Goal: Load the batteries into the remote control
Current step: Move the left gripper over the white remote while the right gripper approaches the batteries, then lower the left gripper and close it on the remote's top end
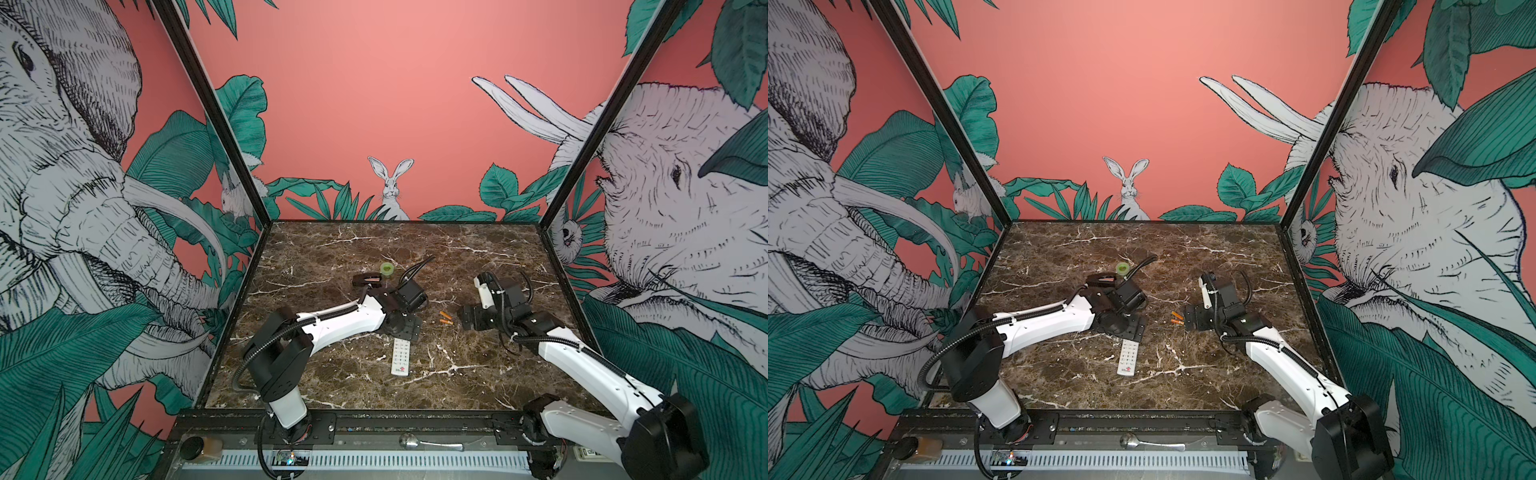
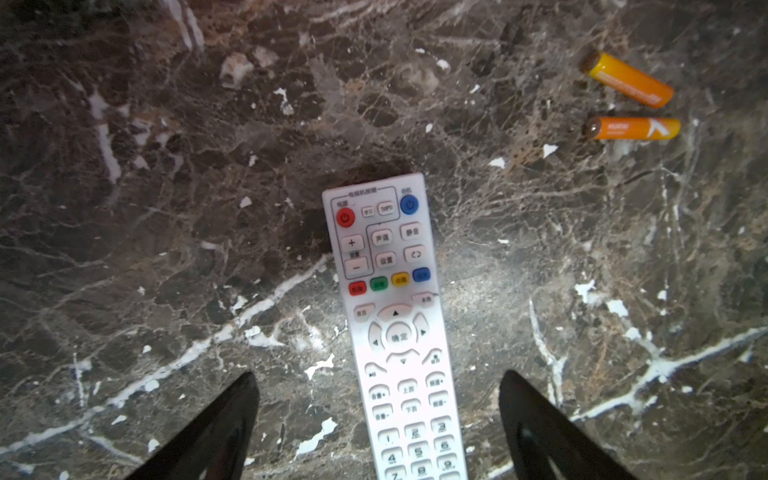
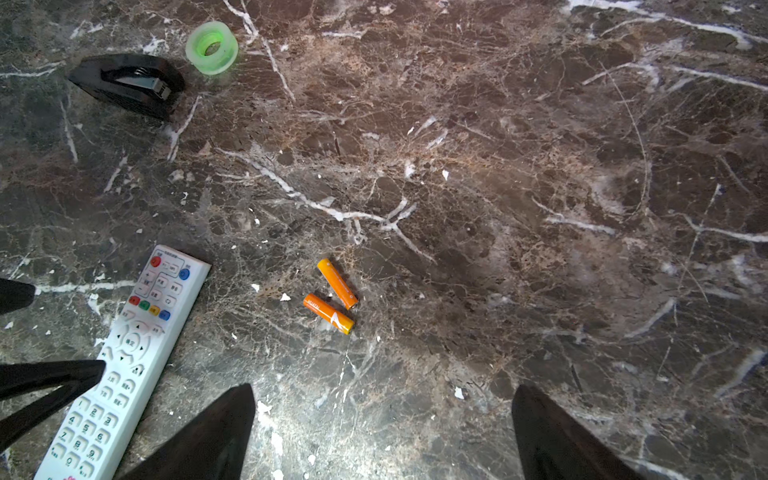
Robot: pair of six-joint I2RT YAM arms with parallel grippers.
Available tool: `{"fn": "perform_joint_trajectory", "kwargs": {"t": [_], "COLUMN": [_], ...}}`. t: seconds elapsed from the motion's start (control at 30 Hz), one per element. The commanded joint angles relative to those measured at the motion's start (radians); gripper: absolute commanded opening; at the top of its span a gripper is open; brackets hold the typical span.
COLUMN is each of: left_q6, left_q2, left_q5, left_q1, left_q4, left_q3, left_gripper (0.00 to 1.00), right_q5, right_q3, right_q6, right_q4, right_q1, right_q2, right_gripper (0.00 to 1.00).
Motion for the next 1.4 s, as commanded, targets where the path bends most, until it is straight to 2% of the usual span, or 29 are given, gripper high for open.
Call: {"fn": "perform_joint_trajectory", "kwargs": {"t": [0.0,0.87,1.37], "left_q6": [-0.048,-0.086,-0.12], "left_q2": [0.024,0.183,0.205], "left_q5": [-0.027,-0.062,-0.095], "left_q1": [-0.012,-0.045,-0.045], "left_q4": [-0.004,-0.033,-0.032], "left_q3": [0.032,0.123,0.131], "left_gripper": [0.92,0.85,0.75], "right_q5": [0.007,-0.014,0.005], "right_q3": [0.002,-0.033,-0.038], "right_q6": [-0.011,0.006,0.005], "right_q4": [0.015,0.073,0.059], "right_q1": [0.008,0.007,0.007], "right_q2": [0.001,-0.013,-0.043], "right_gripper": [0.99,0.99,0.99]}}
